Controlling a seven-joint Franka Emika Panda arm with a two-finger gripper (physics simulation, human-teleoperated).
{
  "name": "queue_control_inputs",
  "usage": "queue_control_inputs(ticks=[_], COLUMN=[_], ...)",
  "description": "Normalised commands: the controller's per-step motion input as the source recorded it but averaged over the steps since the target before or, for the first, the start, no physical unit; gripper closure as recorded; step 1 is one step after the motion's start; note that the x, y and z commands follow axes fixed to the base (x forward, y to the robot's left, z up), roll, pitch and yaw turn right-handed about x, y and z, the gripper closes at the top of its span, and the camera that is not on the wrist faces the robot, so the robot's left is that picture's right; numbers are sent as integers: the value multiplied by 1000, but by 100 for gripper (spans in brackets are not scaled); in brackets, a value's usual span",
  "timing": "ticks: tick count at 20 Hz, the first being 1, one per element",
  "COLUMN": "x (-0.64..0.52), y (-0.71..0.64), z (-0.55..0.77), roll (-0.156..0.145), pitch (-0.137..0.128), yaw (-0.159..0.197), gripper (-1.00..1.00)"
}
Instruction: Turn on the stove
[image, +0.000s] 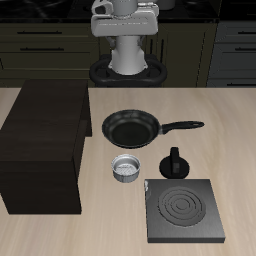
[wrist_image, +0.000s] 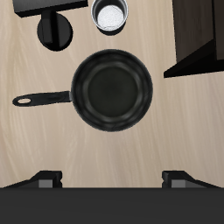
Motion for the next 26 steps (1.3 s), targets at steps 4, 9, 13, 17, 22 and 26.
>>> queue_control_inputs(ticks=[4,9,13,17,22,26], x=[-266,108,167,96,165,398], y=[6,-12,-37,51,106,347], z=[186,-37,-26,3,-23,-170], roll=[-90,-14,-39,3,-6,47], pitch=[13,29,-25,-5,-5,29], yaw=[-60,15,17,16,55,166], gripper=[-100,-100,-100,-100,-100,-100])
